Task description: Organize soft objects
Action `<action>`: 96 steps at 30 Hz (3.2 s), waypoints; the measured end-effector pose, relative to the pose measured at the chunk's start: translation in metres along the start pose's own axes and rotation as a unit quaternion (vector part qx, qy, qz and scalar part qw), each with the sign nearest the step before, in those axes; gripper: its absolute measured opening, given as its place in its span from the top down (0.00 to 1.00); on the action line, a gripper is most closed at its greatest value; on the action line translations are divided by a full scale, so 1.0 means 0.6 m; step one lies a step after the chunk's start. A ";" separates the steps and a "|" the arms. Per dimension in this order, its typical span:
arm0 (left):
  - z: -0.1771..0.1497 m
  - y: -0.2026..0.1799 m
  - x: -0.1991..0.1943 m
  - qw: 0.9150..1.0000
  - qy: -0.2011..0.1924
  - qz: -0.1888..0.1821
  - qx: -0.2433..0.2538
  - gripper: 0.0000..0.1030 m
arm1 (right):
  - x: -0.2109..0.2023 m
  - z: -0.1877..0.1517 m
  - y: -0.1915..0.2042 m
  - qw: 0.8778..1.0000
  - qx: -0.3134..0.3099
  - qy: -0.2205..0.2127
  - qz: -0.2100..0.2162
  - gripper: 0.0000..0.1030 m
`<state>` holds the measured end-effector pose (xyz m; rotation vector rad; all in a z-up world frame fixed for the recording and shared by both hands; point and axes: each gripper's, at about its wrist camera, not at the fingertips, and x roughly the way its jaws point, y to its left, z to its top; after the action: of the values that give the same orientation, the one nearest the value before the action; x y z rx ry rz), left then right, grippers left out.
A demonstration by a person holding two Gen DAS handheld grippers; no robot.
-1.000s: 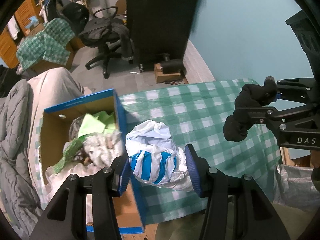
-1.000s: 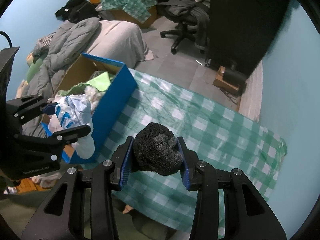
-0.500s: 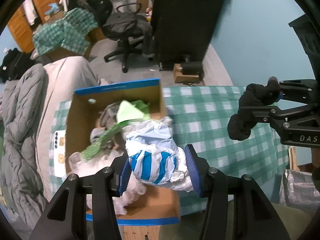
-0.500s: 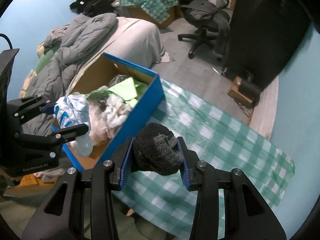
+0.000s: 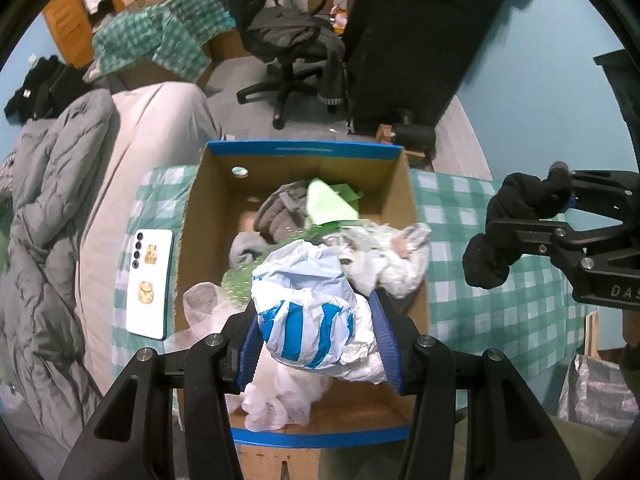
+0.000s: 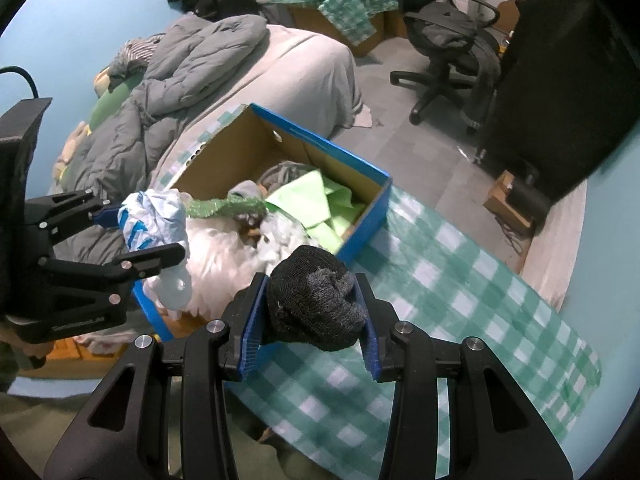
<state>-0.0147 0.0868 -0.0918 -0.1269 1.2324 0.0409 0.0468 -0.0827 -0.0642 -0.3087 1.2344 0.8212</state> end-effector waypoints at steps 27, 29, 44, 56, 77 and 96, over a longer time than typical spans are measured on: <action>0.078 0.085 0.104 1.000 0.020 0.003 -0.015 0.35 | 0.119 0.111 0.013 0.999 0.022 0.022 -0.015 0.54; 0.079 0.088 0.102 1.000 0.016 0.011 -0.016 0.27 | 0.120 0.114 0.015 0.999 0.021 0.022 -0.016 0.50; 0.060 0.101 0.041 0.999 -0.008 0.023 -0.024 0.25 | 0.082 0.109 0.025 0.999 0.012 0.011 -0.033 0.39; 0.019 0.094 -0.016 0.998 -0.024 0.011 -0.053 0.21 | 0.012 0.078 0.020 0.998 0.031 -0.021 -0.046 0.38; -0.018 0.007 -0.116 0.995 -0.062 0.024 -0.069 0.09 | -0.113 -0.002 -0.013 0.992 0.072 -0.078 -0.075 0.38; -0.038 -0.066 -0.151 0.996 -0.072 0.015 -0.041 0.07 | -0.170 -0.063 -0.044 0.986 0.109 -0.092 -0.082 0.38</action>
<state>-0.0625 0.0484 -0.0113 -0.1734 1.0891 0.1249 0.0287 -0.1636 0.0111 -0.1508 1.0969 0.5543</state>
